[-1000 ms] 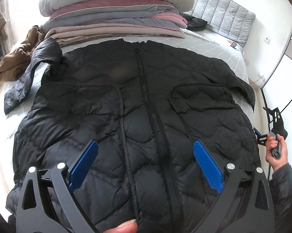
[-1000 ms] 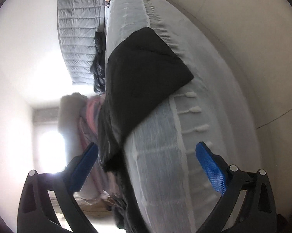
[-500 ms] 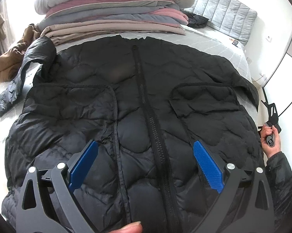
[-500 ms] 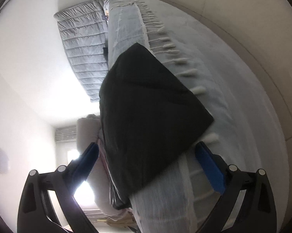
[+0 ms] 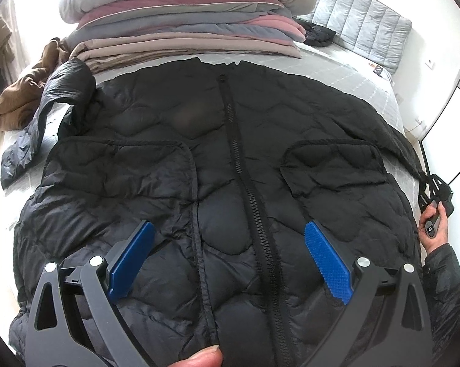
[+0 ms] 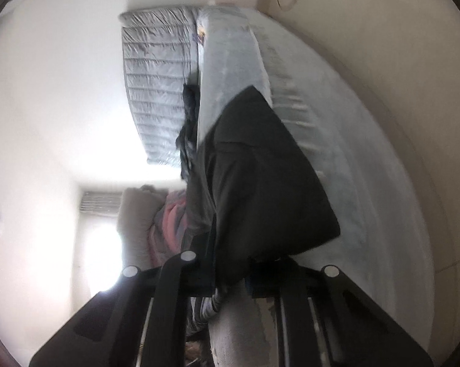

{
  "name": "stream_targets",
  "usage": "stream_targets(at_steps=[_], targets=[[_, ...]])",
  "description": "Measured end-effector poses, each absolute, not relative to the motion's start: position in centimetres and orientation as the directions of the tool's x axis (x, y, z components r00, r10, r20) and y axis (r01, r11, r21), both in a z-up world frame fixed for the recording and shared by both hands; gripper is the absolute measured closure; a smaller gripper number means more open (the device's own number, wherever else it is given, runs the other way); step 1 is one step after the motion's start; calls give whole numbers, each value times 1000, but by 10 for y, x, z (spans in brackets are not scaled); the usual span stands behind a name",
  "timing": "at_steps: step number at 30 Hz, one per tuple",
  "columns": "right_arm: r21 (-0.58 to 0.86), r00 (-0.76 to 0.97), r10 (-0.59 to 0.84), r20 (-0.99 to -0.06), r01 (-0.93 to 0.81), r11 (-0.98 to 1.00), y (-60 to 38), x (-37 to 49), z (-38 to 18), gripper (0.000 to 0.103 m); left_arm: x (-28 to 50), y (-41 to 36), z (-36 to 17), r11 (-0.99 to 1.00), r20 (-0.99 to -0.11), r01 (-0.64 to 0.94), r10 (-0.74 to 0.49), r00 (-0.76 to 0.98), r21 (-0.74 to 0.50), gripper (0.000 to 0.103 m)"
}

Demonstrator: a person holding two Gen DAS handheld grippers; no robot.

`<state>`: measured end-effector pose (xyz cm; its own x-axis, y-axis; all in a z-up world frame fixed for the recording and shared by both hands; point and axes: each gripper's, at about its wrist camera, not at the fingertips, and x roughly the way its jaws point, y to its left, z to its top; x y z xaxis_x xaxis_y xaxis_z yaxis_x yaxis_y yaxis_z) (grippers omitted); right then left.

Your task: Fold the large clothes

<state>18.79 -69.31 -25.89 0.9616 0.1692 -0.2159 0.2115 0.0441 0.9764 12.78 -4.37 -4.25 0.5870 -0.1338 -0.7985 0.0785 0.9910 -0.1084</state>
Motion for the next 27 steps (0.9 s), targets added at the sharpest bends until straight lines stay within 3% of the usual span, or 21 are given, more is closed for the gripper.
stream_targets(at_steps=[6, 8, 9, 11, 13, 15, 17, 27], targets=[[960, 952, 129, -278, 268, 86, -705, 191, -243, 89, 128, -43, -41, 991, -797, 84, -133, 589, -104, 8], [958, 948, 138, -288, 282, 59, -711, 193, -249, 78, 128, -43, -40, 991, -796, 82, -131, 590, -103, 8], [959, 949, 140, -282, 282, 24, -716, 194, -255, 66, 128, -42, -40, 991, -796, 81, -130, 591, -102, 8], [959, 951, 130, -280, 284, -11, -721, 190, -262, 59, 128, -42, -40, 992, -796, 80, -129, 592, -100, 8], [968, 959, 136, -249, 252, -4, -723, 189, -261, 59, 128, -43, -39, 992, -795, 80, -123, 593, -94, 8], [973, 961, 153, -230, 228, 30, -724, 194, -254, 81, 129, -43, -39, 993, -795, 77, -119, 595, -91, 8], [973, 961, 158, -227, 217, 78, -722, 195, -245, 92, 130, -43, -39, 993, -794, 74, -116, 597, -89, 8], [909, 957, 41, -288, 260, 327, -711, 189, -165, 97, 130, -41, -37, 994, -785, 76, -107, 610, -77, 8]])
